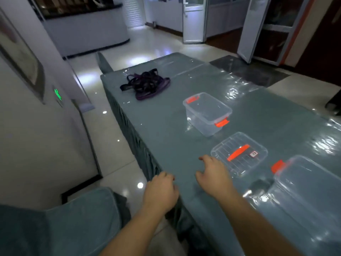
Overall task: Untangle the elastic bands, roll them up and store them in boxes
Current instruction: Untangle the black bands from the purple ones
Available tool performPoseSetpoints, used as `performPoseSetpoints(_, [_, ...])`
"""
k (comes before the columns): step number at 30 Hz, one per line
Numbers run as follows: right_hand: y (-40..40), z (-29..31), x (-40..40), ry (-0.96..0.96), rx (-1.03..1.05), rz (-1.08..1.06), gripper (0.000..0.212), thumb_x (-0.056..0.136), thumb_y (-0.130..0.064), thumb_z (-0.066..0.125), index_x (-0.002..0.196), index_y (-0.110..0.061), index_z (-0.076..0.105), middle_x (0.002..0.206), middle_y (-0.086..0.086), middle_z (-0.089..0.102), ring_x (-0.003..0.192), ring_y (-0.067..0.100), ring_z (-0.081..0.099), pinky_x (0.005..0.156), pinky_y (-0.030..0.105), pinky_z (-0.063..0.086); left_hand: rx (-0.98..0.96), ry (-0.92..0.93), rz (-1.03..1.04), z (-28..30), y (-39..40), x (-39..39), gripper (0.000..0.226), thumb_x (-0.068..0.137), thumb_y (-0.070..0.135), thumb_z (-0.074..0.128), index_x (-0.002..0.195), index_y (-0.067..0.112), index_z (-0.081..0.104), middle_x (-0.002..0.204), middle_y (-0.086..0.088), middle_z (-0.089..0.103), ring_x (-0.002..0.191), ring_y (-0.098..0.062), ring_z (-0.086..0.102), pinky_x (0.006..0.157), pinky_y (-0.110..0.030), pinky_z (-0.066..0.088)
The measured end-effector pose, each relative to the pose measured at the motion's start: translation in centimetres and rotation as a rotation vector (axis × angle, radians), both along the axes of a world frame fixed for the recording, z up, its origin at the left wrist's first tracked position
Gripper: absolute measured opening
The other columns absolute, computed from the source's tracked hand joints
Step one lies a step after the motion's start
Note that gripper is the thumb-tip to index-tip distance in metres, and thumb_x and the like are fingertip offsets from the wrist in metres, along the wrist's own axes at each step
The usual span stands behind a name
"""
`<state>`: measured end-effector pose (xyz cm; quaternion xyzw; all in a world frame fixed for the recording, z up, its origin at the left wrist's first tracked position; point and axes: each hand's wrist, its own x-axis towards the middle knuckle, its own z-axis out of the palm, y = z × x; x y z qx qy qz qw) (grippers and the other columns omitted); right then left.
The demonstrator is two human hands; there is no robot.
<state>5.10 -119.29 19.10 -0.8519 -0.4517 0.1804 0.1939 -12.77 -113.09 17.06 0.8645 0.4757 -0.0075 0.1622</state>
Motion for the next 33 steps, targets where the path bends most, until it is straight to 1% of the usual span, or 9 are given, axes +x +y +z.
performPoseSetpoints(7, [8.5,-1.2,-0.1,0.086,0.008,0.151,0.055,0.087,-0.03,0.062,0.142,-0.022,0.055,0.138,0.005,0.061,0.129,0.033,0.054,0.109,0.044,0.045,0.045,0.013,0.166,1.1,7.4,-0.2,0.027,0.1,0.04,0.049,0.117,0.023,0.061,0.118,0.0,0.061,0.105,-0.024,0.061,0.086,-0.039,0.052])
performPoseSetpoints(10, [10.7,-2.6,-0.6,0.12,-0.025,0.184,0.054,0.088,-0.03,0.064,0.141,-0.019,0.056,0.136,0.009,0.062,0.127,0.035,0.056,0.107,0.043,0.046,0.04,0.044,0.184,0.7,9.4,-0.3,0.029,0.099,0.039,0.05,0.121,0.024,0.06,0.122,0.001,0.061,0.11,-0.024,0.06,0.089,-0.039,0.05])
performPoseSetpoints(15, [15.7,-4.0,-2.4,0.115,-0.115,0.233,0.057,0.092,-0.033,0.063,0.147,-0.023,0.05,0.146,0.005,0.056,0.135,0.032,0.05,0.109,0.042,0.043,0.032,0.017,0.214,-0.3,14.6,-1.6,0.033,0.099,0.04,0.052,0.128,0.025,0.059,0.128,0.001,0.06,0.115,-0.024,0.059,0.094,-0.04,0.05])
performPoseSetpoints(19, [22.1,-4.5,-4.5,0.094,-0.15,0.252,0.057,0.095,-0.035,0.059,0.15,-0.024,0.045,0.15,0.005,0.051,0.138,0.032,0.045,0.11,0.044,0.041,0.059,-0.023,0.24,-1.3,20.5,-4.1,0.031,0.098,0.041,0.052,0.124,0.024,0.059,0.125,0.001,0.062,0.112,-0.022,0.06,0.095,-0.04,0.05])
performPoseSetpoints(21, [25.9,-4.2,-6.0,0.08,-0.152,0.279,0.057,0.096,-0.034,0.058,0.15,-0.024,0.044,0.151,0.005,0.05,0.138,0.032,0.045,0.111,0.045,0.041,0.071,-0.05,0.254,-1.6,23.9,-5.9,0.031,0.097,0.041,0.053,0.123,0.025,0.059,0.124,0.002,0.062,0.109,-0.021,0.06,0.095,-0.041,0.052])
performPoseSetpoints(23, [29.9,-3.5,-7.8,0.053,-0.133,0.299,0.055,0.096,-0.037,0.059,0.148,-0.023,0.047,0.147,0.006,0.053,0.135,0.032,0.047,0.108,0.046,0.044,0.062,-0.08,0.269,-1.6,27.3,-8.0,0.033,0.098,0.042,0.054,0.126,0.026,0.06,0.125,0.003,0.061,0.108,-0.019,0.061,0.094,-0.039,0.053])
performPoseSetpoints(25, [33.7,-2.4,-9.3,0.017,-0.107,0.313,0.052,0.095,-0.037,0.061,0.144,-0.021,0.051,0.141,0.007,0.057,0.129,0.032,0.052,0.106,0.046,0.047,0.064,-0.108,0.279,-1.5,30.7,-10.1,0.036,0.098,0.042,0.055,0.129,0.025,0.06,0.126,0.003,0.061,0.108,-0.019,0.061,0.093,-0.038,0.053])
performPoseSetpoints(28, [38.8,-0.7,-11.1,-0.015,-0.075,0.32,0.054,0.095,-0.034,0.06,0.146,-0.019,0.05,0.139,0.008,0.058,0.129,0.032,0.053,0.107,0.044,0.046,0.057,-0.126,0.291,-1.5,35.5,-12.7,0.036,0.099,0.042,0.055,0.129,0.023,0.061,0.126,0.002,0.062,0.107,-0.018,0.06,0.092,-0.037,0.054])
performPoseSetpoints(33, [45.4,0.4,-13.2,-0.003,-0.048,0.317,0.056,0.095,-0.031,0.062,0.148,-0.019,0.049,0.143,0.007,0.057,0.132,0.031,0.051,0.111,0.045,0.044,0.032,-0.062,0.282,-2.5,41.8,-15.6,0.037,0.099,0.042,0.055,0.131,0.023,0.06,0.127,0.002,0.061,0.109,-0.019,0.059,0.091,-0.037,0.054])
